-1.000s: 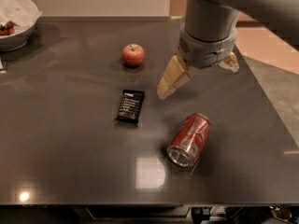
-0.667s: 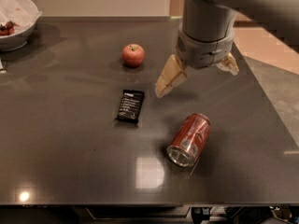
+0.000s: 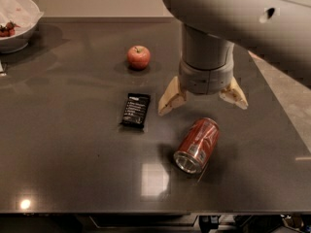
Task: Place coke can upright
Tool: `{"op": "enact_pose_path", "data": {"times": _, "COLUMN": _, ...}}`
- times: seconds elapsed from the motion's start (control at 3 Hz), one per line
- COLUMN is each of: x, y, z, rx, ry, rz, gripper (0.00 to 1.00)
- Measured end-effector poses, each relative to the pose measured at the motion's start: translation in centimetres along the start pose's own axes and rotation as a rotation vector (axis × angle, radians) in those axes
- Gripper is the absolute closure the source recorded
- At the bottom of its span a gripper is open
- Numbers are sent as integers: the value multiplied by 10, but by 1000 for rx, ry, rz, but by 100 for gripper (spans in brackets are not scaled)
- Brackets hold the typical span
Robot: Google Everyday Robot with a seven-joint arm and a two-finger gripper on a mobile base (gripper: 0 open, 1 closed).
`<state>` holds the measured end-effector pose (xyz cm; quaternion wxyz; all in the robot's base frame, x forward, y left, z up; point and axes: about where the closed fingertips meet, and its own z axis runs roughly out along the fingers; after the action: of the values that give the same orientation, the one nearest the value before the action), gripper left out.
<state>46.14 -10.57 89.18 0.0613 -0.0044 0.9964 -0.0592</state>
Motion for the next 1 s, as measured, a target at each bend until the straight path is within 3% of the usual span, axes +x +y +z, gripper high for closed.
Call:
{"op": "enact_pose_path", "data": {"times": 0.67, "x": 30, "y": 3, "z": 24, "rx": -17, "ry": 77, "rz": 282, "gripper": 0}}
{"op": "enact_pose_path", "data": {"times": 1.0, "x": 31, "y": 3, "z": 29, "rx": -50, "ry": 80, "rz": 371, "gripper": 0}}
